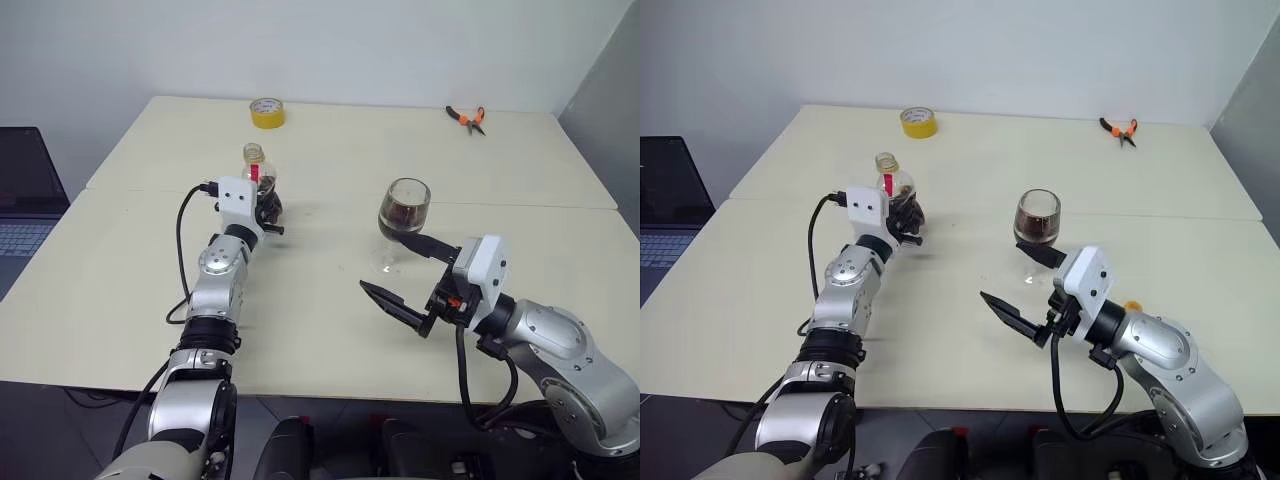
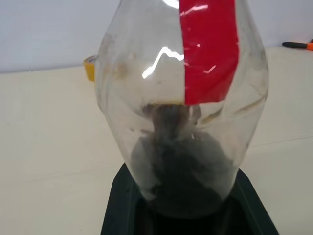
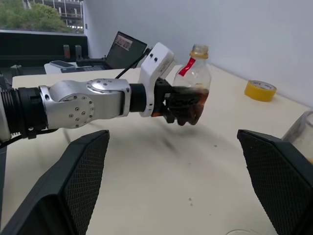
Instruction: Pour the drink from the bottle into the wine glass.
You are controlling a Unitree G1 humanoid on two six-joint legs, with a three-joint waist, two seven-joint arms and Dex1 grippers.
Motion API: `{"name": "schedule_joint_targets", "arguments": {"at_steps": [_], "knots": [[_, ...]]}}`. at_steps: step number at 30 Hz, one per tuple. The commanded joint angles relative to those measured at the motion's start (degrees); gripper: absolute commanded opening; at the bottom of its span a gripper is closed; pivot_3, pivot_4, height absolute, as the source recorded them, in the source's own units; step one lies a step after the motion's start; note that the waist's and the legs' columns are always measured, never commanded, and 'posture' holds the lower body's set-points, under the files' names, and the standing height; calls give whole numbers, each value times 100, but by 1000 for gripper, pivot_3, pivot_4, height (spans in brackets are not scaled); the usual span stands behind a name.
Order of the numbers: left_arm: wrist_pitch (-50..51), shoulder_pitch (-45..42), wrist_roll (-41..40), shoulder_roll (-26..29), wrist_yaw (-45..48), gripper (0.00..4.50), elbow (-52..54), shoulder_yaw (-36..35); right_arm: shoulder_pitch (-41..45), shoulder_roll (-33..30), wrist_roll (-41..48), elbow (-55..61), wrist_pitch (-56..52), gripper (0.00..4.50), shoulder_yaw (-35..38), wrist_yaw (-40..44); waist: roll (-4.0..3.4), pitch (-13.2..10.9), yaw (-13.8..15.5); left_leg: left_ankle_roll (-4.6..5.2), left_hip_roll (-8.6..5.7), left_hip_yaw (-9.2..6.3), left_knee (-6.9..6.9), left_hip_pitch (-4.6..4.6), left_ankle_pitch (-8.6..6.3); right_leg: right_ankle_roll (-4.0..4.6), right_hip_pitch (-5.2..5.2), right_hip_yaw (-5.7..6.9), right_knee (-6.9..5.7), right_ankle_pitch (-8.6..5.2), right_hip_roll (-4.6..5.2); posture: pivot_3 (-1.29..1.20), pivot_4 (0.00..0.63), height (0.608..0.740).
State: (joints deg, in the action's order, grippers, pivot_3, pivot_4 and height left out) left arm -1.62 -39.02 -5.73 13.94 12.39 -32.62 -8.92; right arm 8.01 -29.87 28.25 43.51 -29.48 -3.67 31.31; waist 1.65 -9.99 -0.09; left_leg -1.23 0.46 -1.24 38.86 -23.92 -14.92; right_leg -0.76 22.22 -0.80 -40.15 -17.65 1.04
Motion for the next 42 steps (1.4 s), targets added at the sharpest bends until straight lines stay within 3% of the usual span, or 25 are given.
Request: {"name": "schedule_joint_targets", "arguments": {"at_steps": [1,9,21,26,32,37,42], "knots": [[-86,-145,-135,-16,-144,612,-32,-165,100,35,26,67,24,4500,-19,-11,1,1,-2,1,0,0,0,0,0,0,0,-1,0,0,0,0,150,740],[-535,-457,-56,-8,-380,612,-1064,-189,149,64,22,7,-3,4500,-110,-11,7,5,-3,3,-1,0,-1,1,-2,0,-1,2,0,0,0,0,150,740],[-735,-157,-3,-53,-392,4467,-874,-87,161,111,143,101,-212,4500,-22,-126,9,9,-4,2,1,0,-3,2,-1,0,-1,1,0,0,0,0,150,740],[-350,398,-181,-117,-258,4487,164,-63,111,110,243,173,-280,4500,99,-168,10,9,-4,1,2,-1,-4,2,-1,0,0,0,0,0,0,0,150,740],[635,1384,-299,-70,-496,4487,2214,-160,-357,-20,138,252,-107,4500,294,-166,10,10,-3,1,5,-2,-5,2,-1,0,-2,-1,1,0,0,0,150,740],[1156,2578,-125,20,-455,4487,3938,61,-1187,454,-895,-614,1246,4500,542,-686,15,25,-3,3,5,-2,-10,5,-3,0,-7,-3,9,0,-1,0,150,740],[1198,2963,-119,-89,-485,4487,4198,154,-1526,1182,-1419,-1539,2427,4500,660,-1065,8,39,14,4,3,-2,-11,16,-3,0,-18,-1,9,0,0,0,150,740]]}}
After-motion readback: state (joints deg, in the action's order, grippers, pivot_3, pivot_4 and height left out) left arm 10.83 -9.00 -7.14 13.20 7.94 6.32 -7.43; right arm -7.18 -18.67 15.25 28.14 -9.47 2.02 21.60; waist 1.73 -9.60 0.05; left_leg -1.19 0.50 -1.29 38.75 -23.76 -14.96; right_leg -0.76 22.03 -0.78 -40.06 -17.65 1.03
